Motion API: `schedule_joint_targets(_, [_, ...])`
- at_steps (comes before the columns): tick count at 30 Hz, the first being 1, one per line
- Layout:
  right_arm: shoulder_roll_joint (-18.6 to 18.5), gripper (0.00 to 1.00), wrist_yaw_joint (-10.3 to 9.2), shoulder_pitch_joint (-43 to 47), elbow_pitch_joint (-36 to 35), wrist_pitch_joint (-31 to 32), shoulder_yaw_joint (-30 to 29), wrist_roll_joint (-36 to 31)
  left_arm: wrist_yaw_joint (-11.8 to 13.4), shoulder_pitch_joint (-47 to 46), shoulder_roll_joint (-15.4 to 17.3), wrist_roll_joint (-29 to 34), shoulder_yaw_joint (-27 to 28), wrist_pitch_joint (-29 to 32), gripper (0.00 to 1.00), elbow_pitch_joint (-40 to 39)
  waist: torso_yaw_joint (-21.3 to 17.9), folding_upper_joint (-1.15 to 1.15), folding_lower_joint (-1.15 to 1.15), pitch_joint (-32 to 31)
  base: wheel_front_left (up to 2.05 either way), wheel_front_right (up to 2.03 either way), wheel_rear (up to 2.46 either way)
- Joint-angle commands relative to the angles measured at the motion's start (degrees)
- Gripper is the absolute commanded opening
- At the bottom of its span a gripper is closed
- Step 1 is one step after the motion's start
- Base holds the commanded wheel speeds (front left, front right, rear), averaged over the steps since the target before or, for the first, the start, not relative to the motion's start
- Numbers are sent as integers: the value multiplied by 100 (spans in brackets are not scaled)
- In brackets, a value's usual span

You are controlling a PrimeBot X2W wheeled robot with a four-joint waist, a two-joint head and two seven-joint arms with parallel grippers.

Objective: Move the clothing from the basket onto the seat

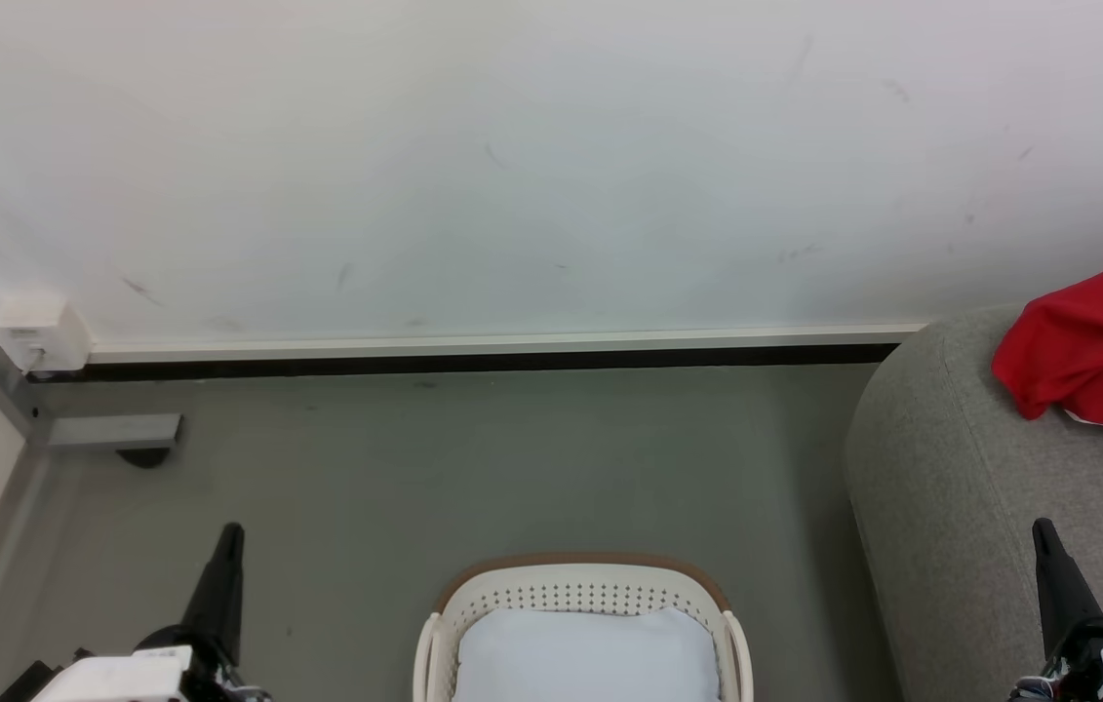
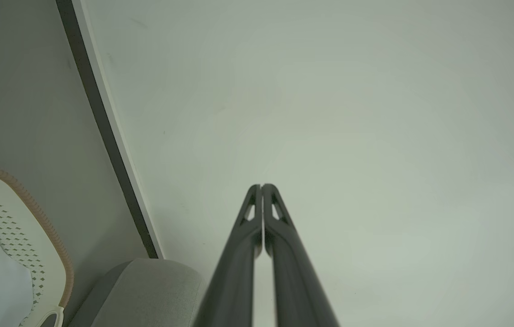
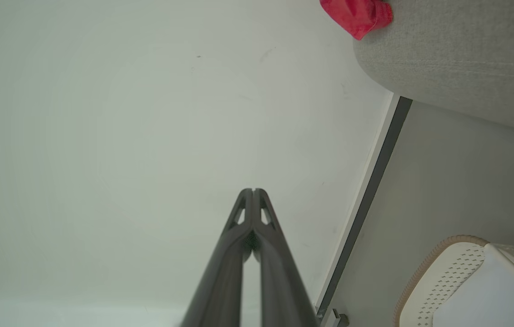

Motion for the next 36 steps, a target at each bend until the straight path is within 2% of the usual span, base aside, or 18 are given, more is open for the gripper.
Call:
schedule_joint_targets(1, [-46,0,-12,-67,-30,17,-23,4,-26,-53,9,-76,15,25,0,-19,0,0,0,0,0,0,0])
schedule_joint_targets(36, [-45,0,-12,-67,-29,16,-22,5,-27,-52,9,-78,13,23,0,-21,-1,0,0,0,0,0,0])
